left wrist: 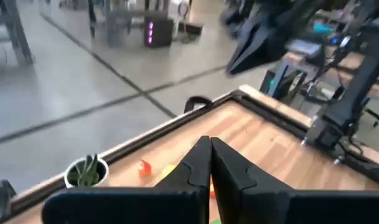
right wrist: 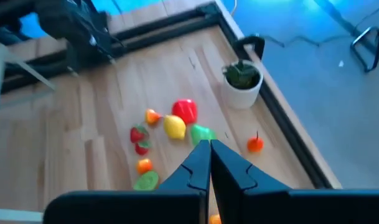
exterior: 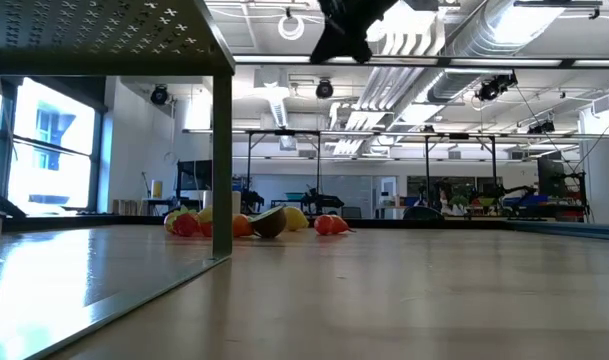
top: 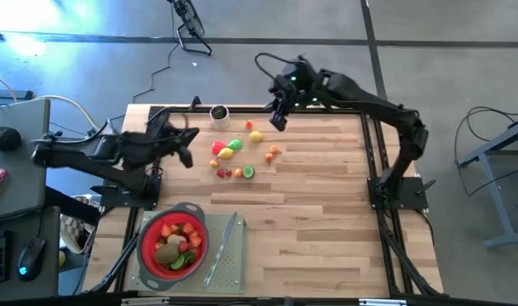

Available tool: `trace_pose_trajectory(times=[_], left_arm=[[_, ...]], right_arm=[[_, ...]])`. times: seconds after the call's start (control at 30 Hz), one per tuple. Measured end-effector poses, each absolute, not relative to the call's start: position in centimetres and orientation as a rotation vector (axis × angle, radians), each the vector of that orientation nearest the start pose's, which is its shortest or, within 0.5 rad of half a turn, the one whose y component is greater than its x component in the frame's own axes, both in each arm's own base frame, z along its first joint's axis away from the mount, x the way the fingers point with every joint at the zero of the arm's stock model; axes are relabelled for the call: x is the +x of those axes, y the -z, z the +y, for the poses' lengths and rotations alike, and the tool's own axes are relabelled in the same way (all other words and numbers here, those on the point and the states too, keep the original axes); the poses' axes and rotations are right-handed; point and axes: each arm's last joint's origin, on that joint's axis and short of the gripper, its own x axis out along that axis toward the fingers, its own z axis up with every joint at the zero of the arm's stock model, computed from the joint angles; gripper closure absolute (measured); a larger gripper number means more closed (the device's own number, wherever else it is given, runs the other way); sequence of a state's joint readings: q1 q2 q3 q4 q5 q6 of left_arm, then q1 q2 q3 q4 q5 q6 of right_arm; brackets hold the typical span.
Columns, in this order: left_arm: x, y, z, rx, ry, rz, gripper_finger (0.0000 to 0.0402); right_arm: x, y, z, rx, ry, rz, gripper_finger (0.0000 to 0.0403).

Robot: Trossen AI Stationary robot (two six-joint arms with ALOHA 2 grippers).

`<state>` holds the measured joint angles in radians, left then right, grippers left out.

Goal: Pick & Place Fruit
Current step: Put the lemon into the red strainer bowl on the shelf

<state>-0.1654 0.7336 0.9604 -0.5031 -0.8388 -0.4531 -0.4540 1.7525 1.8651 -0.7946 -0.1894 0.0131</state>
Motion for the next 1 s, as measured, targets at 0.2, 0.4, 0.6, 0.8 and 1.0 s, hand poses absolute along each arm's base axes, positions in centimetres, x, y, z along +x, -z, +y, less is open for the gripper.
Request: trace_pose_trajectory(times=[0.2, 0.4, 0.6, 0.8, 1.0], left_arm=[[16.1, -36.0, 3.1, -0.359, -0.689, 0.185, 0.0400], [18.1, -34.0, 7.4, -0.469, -0.638, 0.329, 0.0401], [20.0, -31.5, 11.8, -0.612, -0.547, 0.429, 0.0401], [22.0, -30.0, 15.8, -0.684, -0.461, 0.481, 0.0401], [25.5, -29.5, 18.7, -0.698, -0.474, 0.618, 0.0401]], right_arm=[[31.8, -41.9, -14.9, 0.216, 0.263, 0.582, 0.0399], [29.6, -44.6, -13.0, 0.208, 0.193, 0.495, 0.0399], [28.5, -45.8, -12.2, 0.216, 0.205, 0.455, 0.0399], [28.2, -46.0, -12.0, 0.237, 0.204, 0.446, 0.0399], [28.2, -45.9, -12.2, 0.210, 0.204, 0.451, 0.0399]])
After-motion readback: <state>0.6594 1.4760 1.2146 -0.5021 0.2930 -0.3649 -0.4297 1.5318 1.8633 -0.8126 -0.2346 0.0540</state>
